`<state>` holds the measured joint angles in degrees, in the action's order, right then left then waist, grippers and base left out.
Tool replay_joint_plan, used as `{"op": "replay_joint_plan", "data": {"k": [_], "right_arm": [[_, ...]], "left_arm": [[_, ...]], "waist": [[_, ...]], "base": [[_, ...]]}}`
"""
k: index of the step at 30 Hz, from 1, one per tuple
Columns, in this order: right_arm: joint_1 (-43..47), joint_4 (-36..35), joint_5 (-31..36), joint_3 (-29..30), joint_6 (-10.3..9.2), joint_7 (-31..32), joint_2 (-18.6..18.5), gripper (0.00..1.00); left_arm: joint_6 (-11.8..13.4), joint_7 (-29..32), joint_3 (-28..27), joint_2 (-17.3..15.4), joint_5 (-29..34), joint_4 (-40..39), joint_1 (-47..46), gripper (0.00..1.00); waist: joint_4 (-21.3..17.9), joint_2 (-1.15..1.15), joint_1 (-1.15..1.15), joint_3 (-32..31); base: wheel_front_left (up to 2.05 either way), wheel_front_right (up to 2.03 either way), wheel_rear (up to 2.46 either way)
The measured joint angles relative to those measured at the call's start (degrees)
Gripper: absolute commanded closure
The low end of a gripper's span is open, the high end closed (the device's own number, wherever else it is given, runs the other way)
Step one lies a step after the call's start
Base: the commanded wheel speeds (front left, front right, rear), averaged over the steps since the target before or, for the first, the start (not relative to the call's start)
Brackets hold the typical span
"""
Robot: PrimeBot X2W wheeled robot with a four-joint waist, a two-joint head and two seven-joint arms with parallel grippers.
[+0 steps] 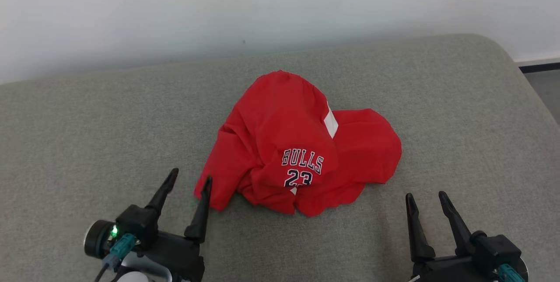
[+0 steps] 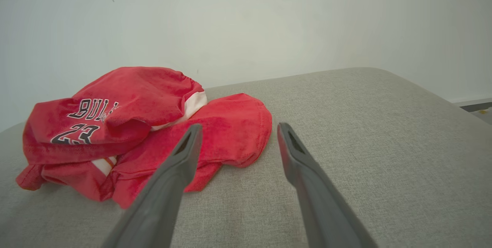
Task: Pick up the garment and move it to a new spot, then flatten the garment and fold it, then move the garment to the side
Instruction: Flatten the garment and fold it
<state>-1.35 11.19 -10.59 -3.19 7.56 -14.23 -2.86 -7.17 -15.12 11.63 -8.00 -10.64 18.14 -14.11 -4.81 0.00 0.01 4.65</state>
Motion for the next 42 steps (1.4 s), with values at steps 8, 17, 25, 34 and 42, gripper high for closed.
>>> {"op": "replay_joint_plan", "data": {"k": [8, 17, 25, 34, 42], "right_arm": [[-2.0, 0.5, -0.4, -0.4, 0.00, -0.4, 0.0, 0.00], [-3.3, 0.8, -0.4, -0.3, 0.00, -0.7, 0.0, 0.00], [-3.8, 0.8, -0.5, -0.3, 0.00, -0.8, 0.0, 0.00], [-3.9, 0.9, -2.2, -0.7, 0.00, -0.9, 0.0, 0.00], [-2.4, 1.4, -3.4, -0.4, 0.00, -0.9, 0.0, 0.00]], "left_arm": [[-0.3, 0.0, 3.6, -1.0, -0.1, 6.6, -2.5, 0.00], [-0.4, 0.0, 6.6, -2.0, 0.3, 14.2, -5.0, 0.00], [0.1, 0.0, 4.7, -2.4, 1.4, 17.5, -9.6, 1.00], [0.0, 0.0, 4.1, -3.4, 1.7, 15.2, -18.9, 1.00], [-0.4, 0.0, 11.2, -6.0, 0.4, 12.5, -35.4, 1.00]], "waist": [[-2.7, 0.00, 0.00, 2.7], [-5.2, 0.00, 0.00, 5.5], [-5.6, 0.00, 0.00, 6.2], [-5.8, 0.00, 0.00, 5.0], [-7.1, 0.00, -0.01, 2.9]], "base": [[0.00, 0.00, 0.00], [0.00, 0.00, 0.00], [0.00, 0.00, 0.00], [0.00, 0.00, 0.00], [0.00, 0.00, 0.00]]}}
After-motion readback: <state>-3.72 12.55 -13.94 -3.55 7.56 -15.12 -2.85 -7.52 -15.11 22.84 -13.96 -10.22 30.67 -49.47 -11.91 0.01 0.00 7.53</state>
